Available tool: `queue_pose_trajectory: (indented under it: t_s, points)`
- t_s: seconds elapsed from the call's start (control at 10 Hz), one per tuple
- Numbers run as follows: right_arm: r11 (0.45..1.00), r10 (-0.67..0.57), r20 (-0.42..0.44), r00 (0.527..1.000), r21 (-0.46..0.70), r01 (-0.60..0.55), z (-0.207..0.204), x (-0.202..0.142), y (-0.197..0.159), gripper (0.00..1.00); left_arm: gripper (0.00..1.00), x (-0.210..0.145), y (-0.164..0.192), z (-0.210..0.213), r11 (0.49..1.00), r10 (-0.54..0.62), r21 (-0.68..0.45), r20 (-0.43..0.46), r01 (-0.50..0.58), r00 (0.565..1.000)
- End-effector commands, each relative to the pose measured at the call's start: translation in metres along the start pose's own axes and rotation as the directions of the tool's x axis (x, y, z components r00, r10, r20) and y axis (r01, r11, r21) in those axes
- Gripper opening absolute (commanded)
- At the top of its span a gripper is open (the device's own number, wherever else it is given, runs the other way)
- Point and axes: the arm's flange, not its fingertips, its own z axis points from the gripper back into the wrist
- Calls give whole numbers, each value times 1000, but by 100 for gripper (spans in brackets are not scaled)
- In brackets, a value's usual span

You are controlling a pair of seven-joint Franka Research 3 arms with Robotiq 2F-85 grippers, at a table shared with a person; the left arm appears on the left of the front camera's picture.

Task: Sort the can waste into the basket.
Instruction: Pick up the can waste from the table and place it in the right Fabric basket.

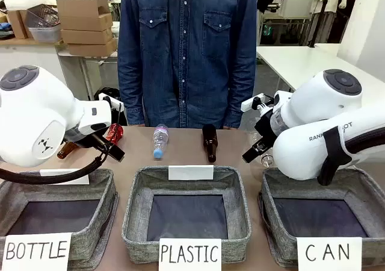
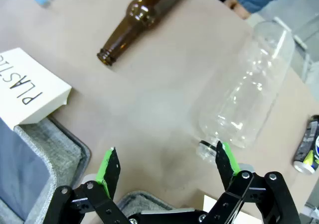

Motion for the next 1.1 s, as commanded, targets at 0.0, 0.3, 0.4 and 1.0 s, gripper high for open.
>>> queue_pose_trajectory:
  t_s: [0.0, 0.3, 0.4, 1.0]
  points:
    - [1000, 0, 0, 1000, 0, 0, 0, 0, 0, 100, 100, 0, 0, 0, 1000, 0, 0, 0, 0, 1000]
    - [1000, 0, 0, 1000, 0, 0, 0, 0, 0, 100, 100, 0, 0, 0, 1000, 0, 0, 0, 0, 1000]
    - [1000, 0, 0, 1000, 0, 0, 0, 0, 0, 100, 100, 0, 0, 0, 1000, 0, 0, 0, 0, 1000]
    - [1000, 0, 0, 1000, 0, 0, 0, 0, 0, 100, 100, 0, 0, 0, 1000, 1, 0, 0, -1, 1000]
